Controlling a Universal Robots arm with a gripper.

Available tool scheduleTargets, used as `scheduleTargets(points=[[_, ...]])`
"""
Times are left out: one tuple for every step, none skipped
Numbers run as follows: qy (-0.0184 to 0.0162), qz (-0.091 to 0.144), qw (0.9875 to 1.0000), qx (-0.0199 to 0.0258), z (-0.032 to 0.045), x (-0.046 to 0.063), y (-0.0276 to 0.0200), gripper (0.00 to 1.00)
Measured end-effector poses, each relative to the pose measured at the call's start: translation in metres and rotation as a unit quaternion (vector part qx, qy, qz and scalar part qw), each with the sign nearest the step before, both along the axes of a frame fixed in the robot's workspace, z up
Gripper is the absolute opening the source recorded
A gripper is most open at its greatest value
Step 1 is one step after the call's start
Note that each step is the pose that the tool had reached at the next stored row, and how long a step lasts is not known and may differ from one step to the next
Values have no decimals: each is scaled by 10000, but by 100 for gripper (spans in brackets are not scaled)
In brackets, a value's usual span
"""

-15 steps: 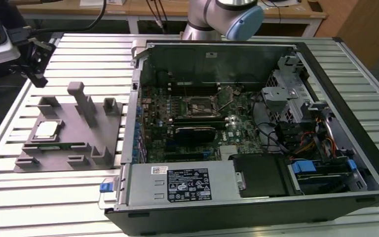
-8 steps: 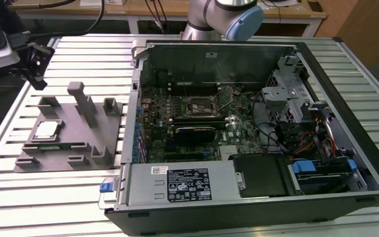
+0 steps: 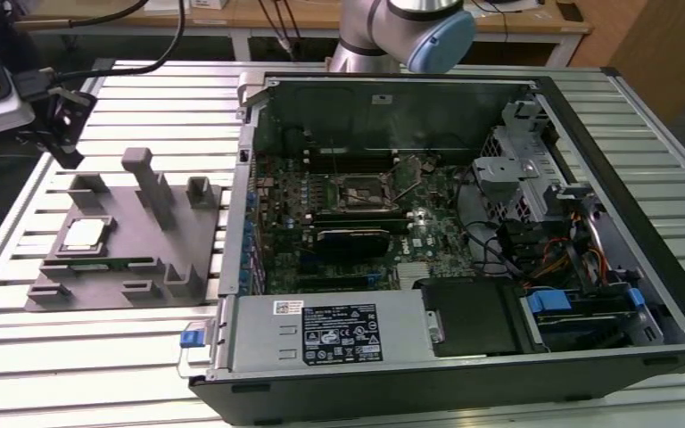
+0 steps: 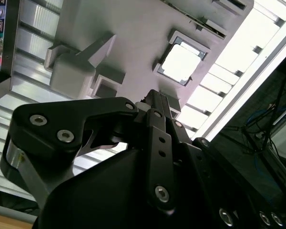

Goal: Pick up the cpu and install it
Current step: 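Reach for the cpu, then pick up the cpu and move it towards the insertion slot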

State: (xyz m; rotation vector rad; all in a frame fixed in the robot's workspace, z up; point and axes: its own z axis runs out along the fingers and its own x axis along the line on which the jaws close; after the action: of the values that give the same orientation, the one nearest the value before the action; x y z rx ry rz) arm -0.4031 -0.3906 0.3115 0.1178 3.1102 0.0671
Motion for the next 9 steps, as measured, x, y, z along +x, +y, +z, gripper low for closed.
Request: scheduleTargets(points=[[0,1,10000,0,-14,-4,0,11],[1,1,10000,0,-27,-8,-1,11],[0,0,10000,0,-37,-9,0,11],[1,0,10000,-1,-40,-10,0,11],[2,0,10000,-1,-40,-10,0,11],[2,0,10000,-1,-40,-10,0,11],[1,0,10000,1,-42,-10,0,11],[1,0,10000,3,-42,-10,0,11],[1,0,10000,3,-42,-10,0,11]])
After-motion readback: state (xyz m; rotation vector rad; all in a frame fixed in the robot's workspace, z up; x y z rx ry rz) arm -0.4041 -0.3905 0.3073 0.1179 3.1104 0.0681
